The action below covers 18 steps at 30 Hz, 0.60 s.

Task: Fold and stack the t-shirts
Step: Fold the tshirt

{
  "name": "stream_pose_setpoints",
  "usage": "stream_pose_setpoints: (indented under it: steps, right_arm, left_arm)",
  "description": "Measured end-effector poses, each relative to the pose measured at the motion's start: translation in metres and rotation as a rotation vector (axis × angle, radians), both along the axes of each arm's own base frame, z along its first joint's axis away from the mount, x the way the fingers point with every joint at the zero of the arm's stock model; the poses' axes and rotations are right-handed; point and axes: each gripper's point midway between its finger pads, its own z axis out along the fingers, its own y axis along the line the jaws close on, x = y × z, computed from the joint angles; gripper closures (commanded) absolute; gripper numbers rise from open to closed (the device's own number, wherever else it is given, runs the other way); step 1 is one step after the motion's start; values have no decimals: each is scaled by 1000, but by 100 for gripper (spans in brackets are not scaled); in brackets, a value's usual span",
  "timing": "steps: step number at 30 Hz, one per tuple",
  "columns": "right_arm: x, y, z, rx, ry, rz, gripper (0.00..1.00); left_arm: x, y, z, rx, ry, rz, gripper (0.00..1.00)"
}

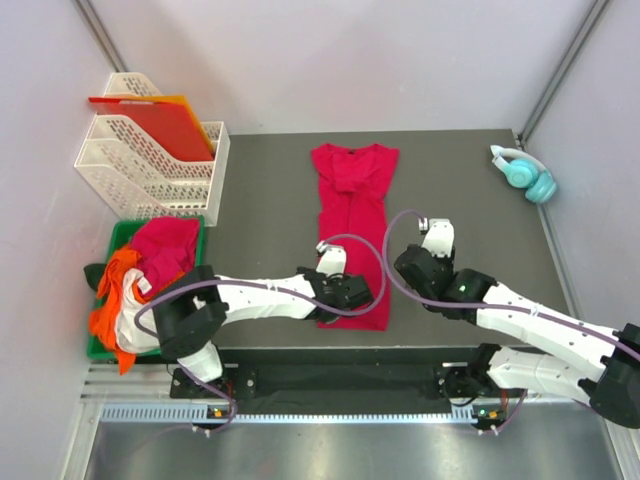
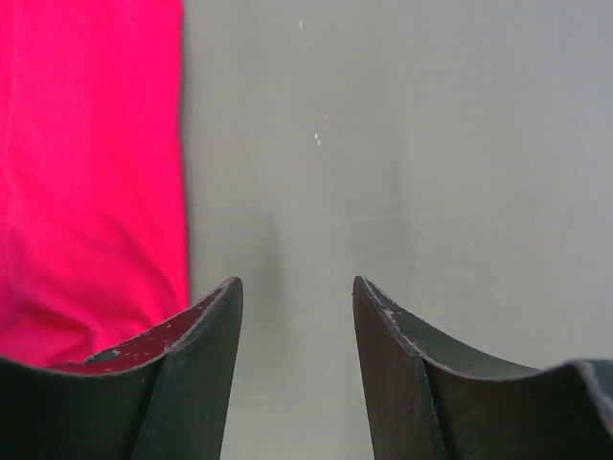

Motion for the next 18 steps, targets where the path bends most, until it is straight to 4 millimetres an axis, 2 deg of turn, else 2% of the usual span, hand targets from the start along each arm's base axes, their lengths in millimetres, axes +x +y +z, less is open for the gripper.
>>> stream_pose_setpoints:
  steps: [3,9,13,18]
  right_arm:
    - [-4,0,-6,5,15,6,50]
    - [-6,1,-6,25,15,10,50]
    - [-6,1,-7,26,17,11,50]
    - [-6,2,-7,28,20,14,50]
  left_arm:
    - [-7,1,0,-58,15,8,18]
    - [-19,1,5,-212,21,19,30]
    - [-26,-1,-3,-254,53,28,35]
    - [-36,-1,-17,-285,95,38,34]
